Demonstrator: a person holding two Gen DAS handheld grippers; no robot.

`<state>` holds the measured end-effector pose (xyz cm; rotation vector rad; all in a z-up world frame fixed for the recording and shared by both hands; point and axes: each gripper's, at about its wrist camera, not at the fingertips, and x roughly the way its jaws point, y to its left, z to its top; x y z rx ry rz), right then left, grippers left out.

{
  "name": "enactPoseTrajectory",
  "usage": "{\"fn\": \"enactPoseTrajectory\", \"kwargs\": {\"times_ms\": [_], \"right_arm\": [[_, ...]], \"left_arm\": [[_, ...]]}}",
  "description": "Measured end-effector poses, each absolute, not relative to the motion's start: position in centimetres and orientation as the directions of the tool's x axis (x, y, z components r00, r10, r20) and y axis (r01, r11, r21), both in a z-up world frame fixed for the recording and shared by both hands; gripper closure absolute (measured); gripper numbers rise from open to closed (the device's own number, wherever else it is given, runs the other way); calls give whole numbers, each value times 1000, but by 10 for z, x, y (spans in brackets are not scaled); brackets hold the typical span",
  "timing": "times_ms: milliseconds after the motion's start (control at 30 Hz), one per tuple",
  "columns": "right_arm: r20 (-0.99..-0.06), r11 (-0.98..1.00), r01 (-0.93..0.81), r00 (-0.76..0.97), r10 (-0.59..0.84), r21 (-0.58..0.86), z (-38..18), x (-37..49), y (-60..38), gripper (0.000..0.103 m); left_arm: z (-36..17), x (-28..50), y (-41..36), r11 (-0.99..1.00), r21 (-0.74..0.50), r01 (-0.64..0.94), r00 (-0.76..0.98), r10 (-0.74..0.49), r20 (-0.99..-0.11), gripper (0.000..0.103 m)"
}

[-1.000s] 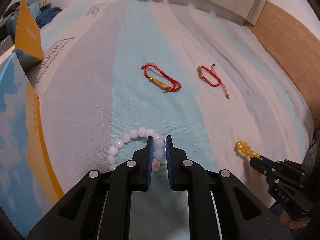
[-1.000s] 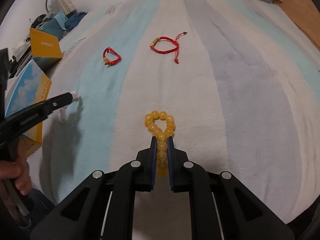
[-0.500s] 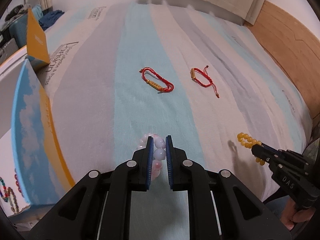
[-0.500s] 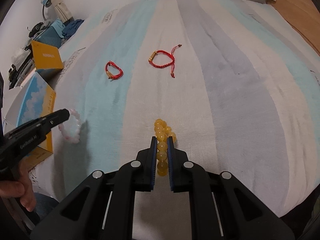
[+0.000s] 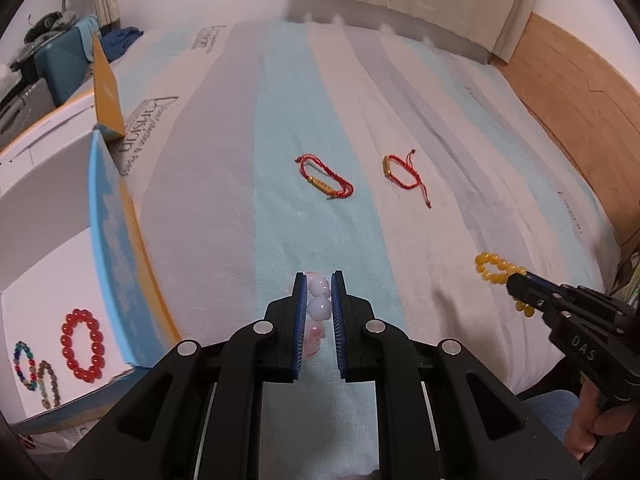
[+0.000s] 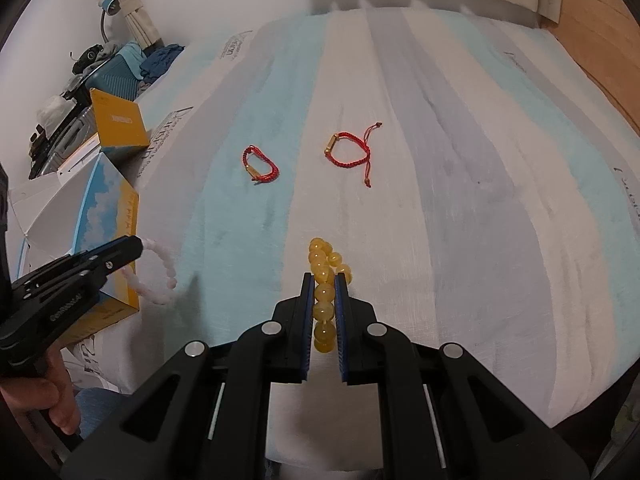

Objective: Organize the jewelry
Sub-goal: 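Carry the white and yellow bead bracelets with both tools over the white box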

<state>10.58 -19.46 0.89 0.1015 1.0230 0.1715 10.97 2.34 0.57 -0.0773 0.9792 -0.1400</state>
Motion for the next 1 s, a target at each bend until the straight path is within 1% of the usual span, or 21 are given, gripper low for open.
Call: {"fn": "enactPoseTrajectory", "kwargs": {"times_ms": [633,1000], "right_arm": [[-825,975,-136,521,220,174,50,102,-158,94],[-815,971,-180,531,231,157,70,105,-131,94]], "left_arm": [[59,95,50,988,-136,75,597,-154,-787,91],[83,89,73,991,-118,55,622,-127,-773,91]]}}
